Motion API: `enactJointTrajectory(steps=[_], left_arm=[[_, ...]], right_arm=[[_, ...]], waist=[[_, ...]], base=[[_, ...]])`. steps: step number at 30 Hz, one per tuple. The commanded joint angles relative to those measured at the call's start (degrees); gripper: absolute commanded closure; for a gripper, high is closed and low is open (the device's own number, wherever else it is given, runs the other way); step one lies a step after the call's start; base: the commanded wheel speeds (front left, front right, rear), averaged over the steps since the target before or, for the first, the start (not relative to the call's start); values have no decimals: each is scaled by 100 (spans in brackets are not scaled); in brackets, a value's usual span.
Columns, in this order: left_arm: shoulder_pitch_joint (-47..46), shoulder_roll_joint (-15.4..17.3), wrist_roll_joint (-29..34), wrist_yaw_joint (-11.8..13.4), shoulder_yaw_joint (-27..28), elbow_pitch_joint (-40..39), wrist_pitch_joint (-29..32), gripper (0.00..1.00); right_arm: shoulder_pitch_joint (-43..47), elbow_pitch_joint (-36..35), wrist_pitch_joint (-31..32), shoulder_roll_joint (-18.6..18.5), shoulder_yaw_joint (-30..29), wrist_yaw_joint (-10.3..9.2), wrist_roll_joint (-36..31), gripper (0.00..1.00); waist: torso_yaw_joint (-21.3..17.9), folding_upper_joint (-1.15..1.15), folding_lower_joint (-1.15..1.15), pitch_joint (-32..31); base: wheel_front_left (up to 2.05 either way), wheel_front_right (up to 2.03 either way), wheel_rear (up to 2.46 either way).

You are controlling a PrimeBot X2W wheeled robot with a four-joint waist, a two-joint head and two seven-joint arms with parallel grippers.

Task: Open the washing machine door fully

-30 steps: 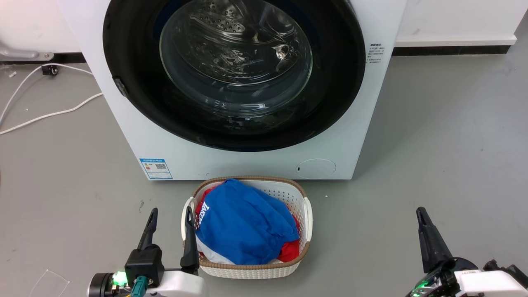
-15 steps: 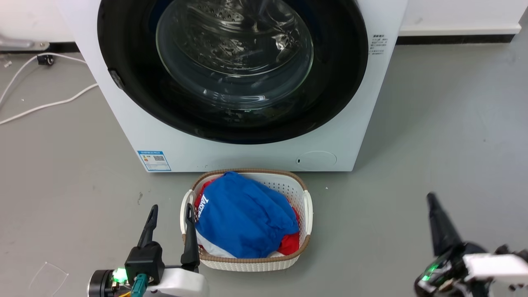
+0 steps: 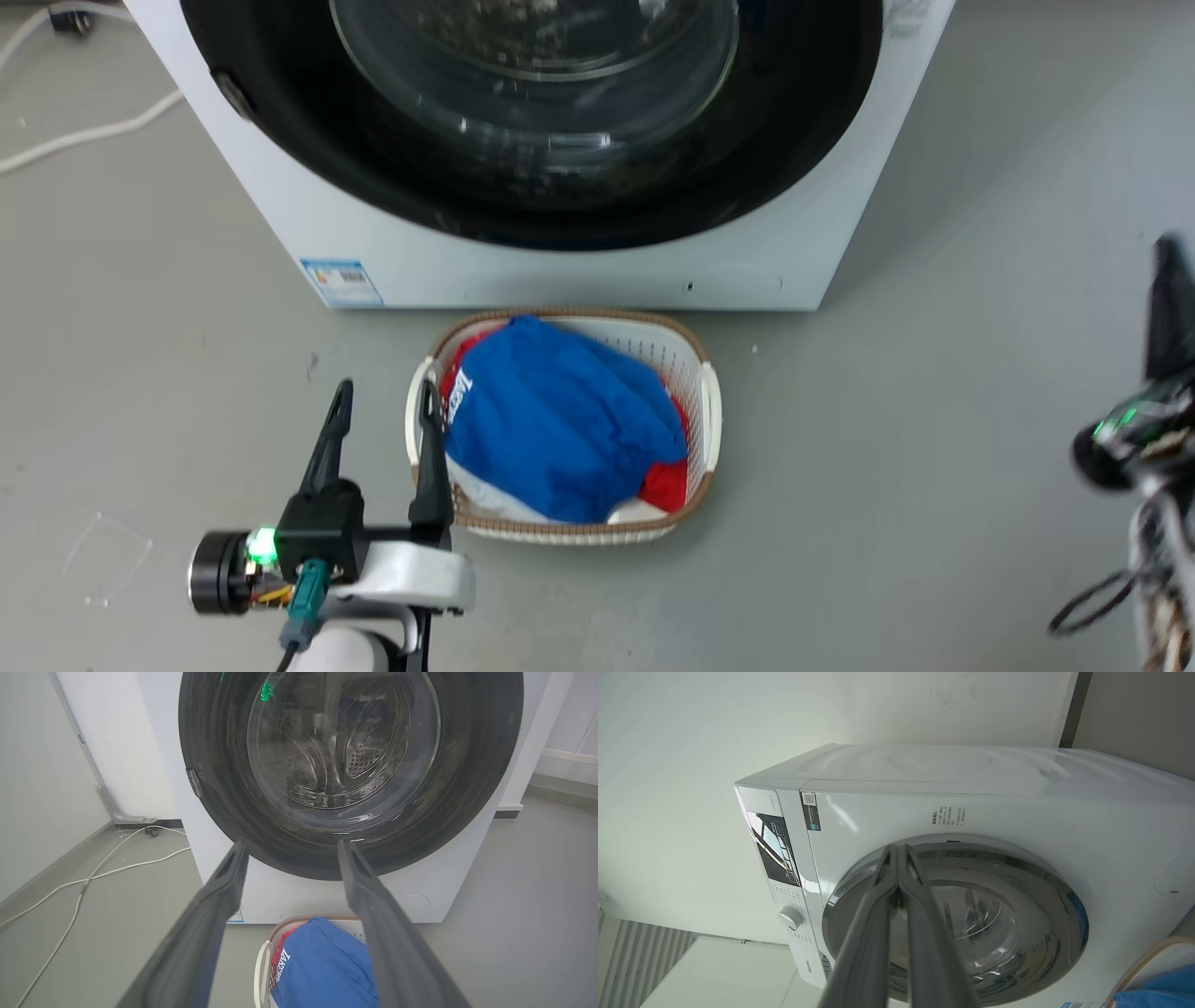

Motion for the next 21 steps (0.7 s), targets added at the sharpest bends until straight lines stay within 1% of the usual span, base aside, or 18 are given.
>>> enactJointTrajectory(steps=[1, 4, 9, 16, 21], left_arm=[[-141, -8, 36, -16, -16, -53, -16, 0], [-324, -6, 68, -35, -21, -113, -16, 0], [-645, -7, 101, -76, -34, -202, -16, 0], [-1015, -8, 163, -90, -78, -342, -16, 0], [-1212, -8, 164, -74, -133, -395, -16, 0]], right_arm=[[-266, 91, 41, -105, -65, 2, -46, 100], [-773, 271, 103, -251, -175, 2, -97, 100], [-1588, 610, 270, -649, -228, 2, -310, 100], [-2728, 1064, 530, -1104, -42, 2, -540, 100], [-3369, 1200, 922, -1269, 276, 2, -645, 100]], waist=[[39, 0, 0, 334], [65, 0, 0, 647], [140, 0, 0, 1135], [246, 0, 0, 1723], [324, 0, 0, 2044]], base=[[0, 0, 0], [0, 0, 0], [0, 0, 0], [0, 0, 0], [0, 0, 0]])
